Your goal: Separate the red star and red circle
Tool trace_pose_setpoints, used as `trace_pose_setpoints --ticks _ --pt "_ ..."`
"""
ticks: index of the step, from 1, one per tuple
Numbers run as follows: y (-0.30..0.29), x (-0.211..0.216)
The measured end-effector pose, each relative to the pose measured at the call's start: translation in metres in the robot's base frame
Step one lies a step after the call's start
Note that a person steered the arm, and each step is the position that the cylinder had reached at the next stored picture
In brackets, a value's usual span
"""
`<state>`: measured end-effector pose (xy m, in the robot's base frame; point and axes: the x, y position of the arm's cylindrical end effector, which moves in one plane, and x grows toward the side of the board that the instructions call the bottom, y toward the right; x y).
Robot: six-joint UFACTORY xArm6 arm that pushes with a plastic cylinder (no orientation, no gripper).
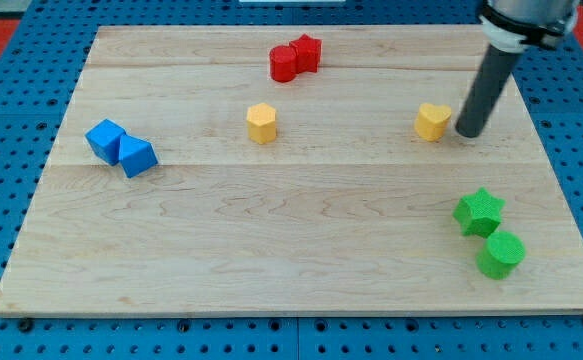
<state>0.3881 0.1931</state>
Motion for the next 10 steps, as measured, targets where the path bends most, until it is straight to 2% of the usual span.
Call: trace_pose_setpoints --ticks 1,2,3,4,5,6,7,8,9,10 --pt "-0.091 -0.007" --pt "-0.095 -0.015" --pt "-0.016 -0.068" --pt "-0.039 -0.139" --pt "-0.089 -0.176" --pt "-0.130 -0.158" --pt "-0.157 -0.122" --pt "-0.157 -0.119" --pt "-0.160 -0.170" --pt "-0.199 -0.163"
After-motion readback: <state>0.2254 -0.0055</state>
